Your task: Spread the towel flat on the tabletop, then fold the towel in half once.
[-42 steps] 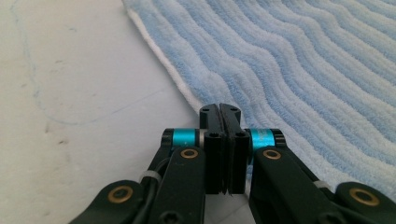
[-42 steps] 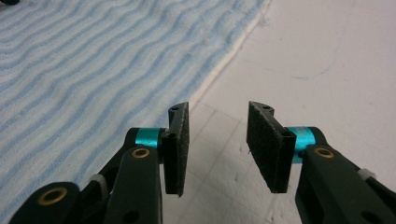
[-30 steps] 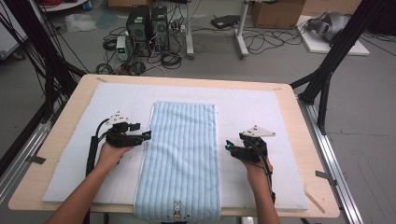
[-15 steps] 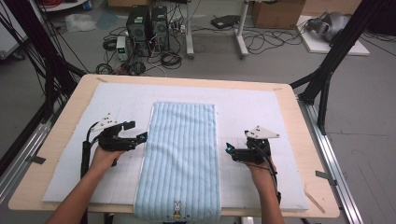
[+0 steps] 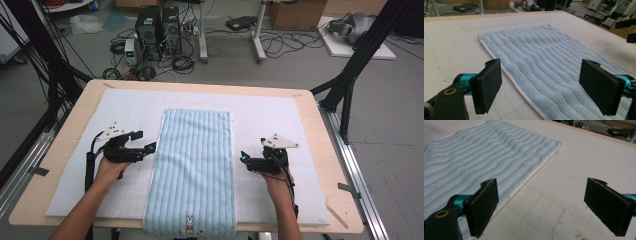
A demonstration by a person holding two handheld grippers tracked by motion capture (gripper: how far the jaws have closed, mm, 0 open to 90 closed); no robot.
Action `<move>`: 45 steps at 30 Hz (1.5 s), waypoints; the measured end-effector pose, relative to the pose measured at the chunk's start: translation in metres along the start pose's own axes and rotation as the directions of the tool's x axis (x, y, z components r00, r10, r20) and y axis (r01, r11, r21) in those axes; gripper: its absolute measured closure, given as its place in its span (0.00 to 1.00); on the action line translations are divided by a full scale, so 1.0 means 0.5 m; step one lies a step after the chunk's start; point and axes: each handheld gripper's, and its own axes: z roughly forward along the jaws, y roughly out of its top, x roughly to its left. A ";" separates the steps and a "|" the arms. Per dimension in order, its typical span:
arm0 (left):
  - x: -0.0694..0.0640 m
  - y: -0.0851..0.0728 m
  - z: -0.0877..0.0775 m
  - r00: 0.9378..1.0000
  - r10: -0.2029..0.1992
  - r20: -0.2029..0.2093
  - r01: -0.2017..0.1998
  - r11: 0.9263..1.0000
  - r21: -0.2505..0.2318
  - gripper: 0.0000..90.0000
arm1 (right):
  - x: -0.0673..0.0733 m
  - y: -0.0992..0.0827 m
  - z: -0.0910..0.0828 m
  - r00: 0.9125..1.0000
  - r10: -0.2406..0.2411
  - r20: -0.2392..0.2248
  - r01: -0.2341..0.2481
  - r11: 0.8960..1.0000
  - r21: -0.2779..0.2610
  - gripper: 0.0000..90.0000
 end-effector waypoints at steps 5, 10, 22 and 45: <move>0.006 0.000 -0.005 1.000 -0.012 -0.014 0.012 1.000 0.000 0.21 | -0.002 0.000 0.001 1.000 0.017 -0.003 -0.017 1.000 -0.004 0.13; 0.017 0.000 -0.005 0.998 -0.052 -0.035 0.052 0.999 -0.006 0.21 | -0.001 0.000 0.007 1.000 0.025 -0.005 -0.025 1.000 0.002 0.13; 0.014 -0.009 0.010 0.997 -0.047 -0.057 0.051 0.997 0.065 0.20 | -0.009 -0.005 0.017 0.999 0.040 -0.011 -0.039 0.999 0.036 0.13; 0.059 0.055 0.174 0.976 -0.040 -0.212 0.091 0.967 0.237 0.34 | -0.005 -0.009 0.027 0.997 0.071 -0.027 -0.070 0.997 0.039 0.13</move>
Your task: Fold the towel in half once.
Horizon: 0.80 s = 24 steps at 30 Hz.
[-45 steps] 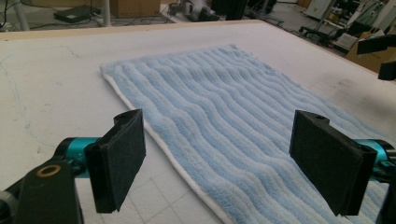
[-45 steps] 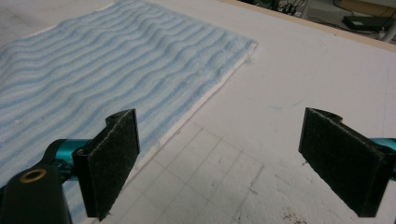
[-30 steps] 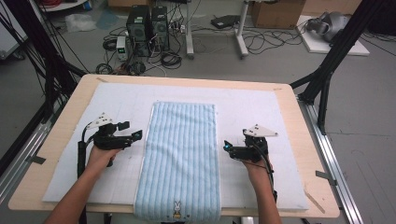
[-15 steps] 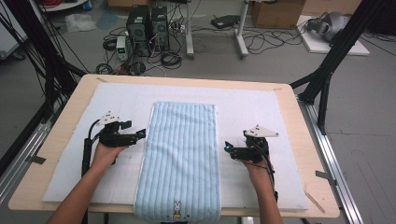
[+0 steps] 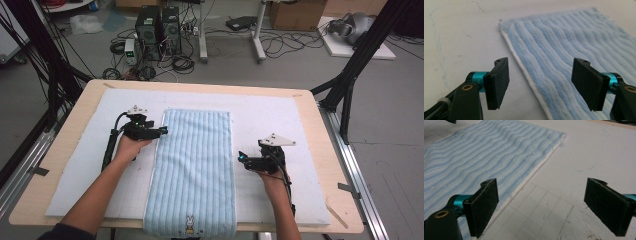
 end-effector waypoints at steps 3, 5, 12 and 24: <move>0.001 0.011 0.025 0.999 0.005 -0.036 -0.004 0.999 0.032 0.35 | 0.001 -0.001 0.001 1.000 0.005 -0.003 -0.005 1.000 0.005 0.13; -0.002 0.014 0.039 0.999 0.010 -0.053 -0.007 0.999 0.050 0.35 | 0.001 -0.002 0.001 1.000 0.004 -0.002 -0.004 1.000 0.007 0.13; -0.013 0.010 0.058 0.991 0.087 -0.103 -0.079 0.994 0.078 0.37 | 0.002 -0.004 0.003 1.000 0.004 -0.001 -0.004 1.000 0.012 0.13; -0.019 0.007 0.053 0.992 0.119 -0.030 -0.116 0.991 0.066 0.93 | 0.021 0.012 0.033 0.999 0.033 0.012 -0.033 0.999 0.034 0.13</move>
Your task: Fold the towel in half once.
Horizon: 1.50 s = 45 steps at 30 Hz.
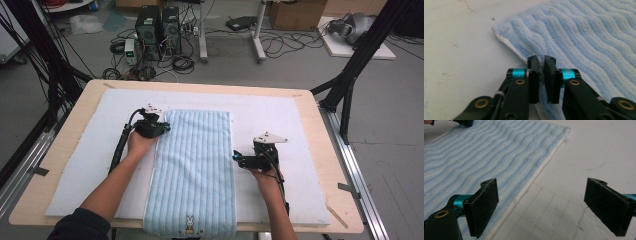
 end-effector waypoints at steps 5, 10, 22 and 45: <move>0.012 -0.005 -0.005 0.996 -0.072 0.046 0.073 0.997 -0.013 0.95 | 0.006 0.017 0.031 1.000 -0.001 -0.020 0.002 0.999 0.046 0.13; 0.021 -0.009 -0.010 0.993 -0.094 0.077 0.097 0.995 -0.027 0.95 | -0.004 0.046 0.085 1.000 0.027 -0.010 -0.025 0.993 0.112 0.19; 0.029 -0.009 -0.015 0.988 -0.117 0.102 0.122 0.992 -0.039 0.95 | -0.014 0.113 0.192 0.995 0.059 0.075 -0.072 0.979 0.188 0.63; 0.016 0.011 -0.089 0.979 -0.093 0.182 0.123 0.979 -0.162 0.96 | -0.013 0.135 0.145 1.000 0.021 0.010 -0.022 0.994 0.106 0.96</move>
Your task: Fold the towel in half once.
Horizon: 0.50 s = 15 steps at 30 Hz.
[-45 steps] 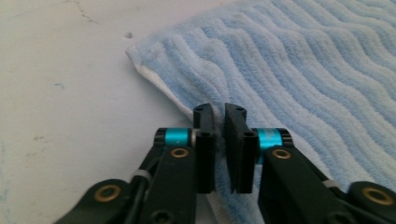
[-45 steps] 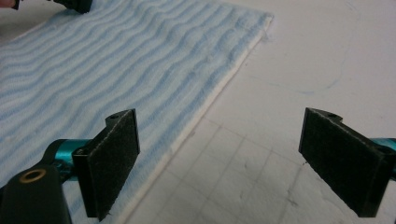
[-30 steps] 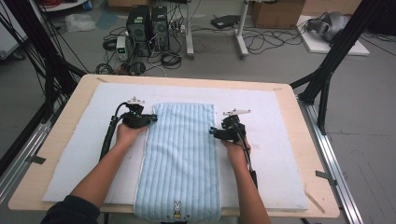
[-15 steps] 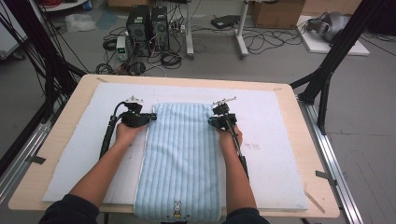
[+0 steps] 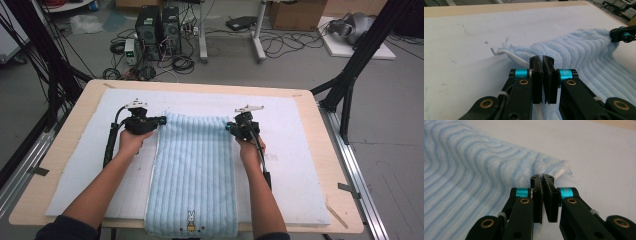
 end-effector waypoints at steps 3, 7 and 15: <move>-0.015 -0.014 -0.021 1.000 0.016 0.018 -0.016 1.000 -0.002 0.96 | 0.012 -0.013 -0.021 1.000 -0.023 -0.018 0.023 1.000 -0.008 0.96; -0.039 -0.039 -0.052 0.998 0.050 0.038 -0.050 0.999 -0.012 0.96 | 0.028 -0.030 -0.049 0.999 -0.044 -0.030 0.043 0.999 -0.021 0.96; -0.073 -0.080 -0.100 0.994 0.076 0.077 -0.075 0.997 -0.021 0.95 | 0.068 -0.089 -0.101 0.995 -0.071 -0.068 0.069 0.997 -0.032 0.96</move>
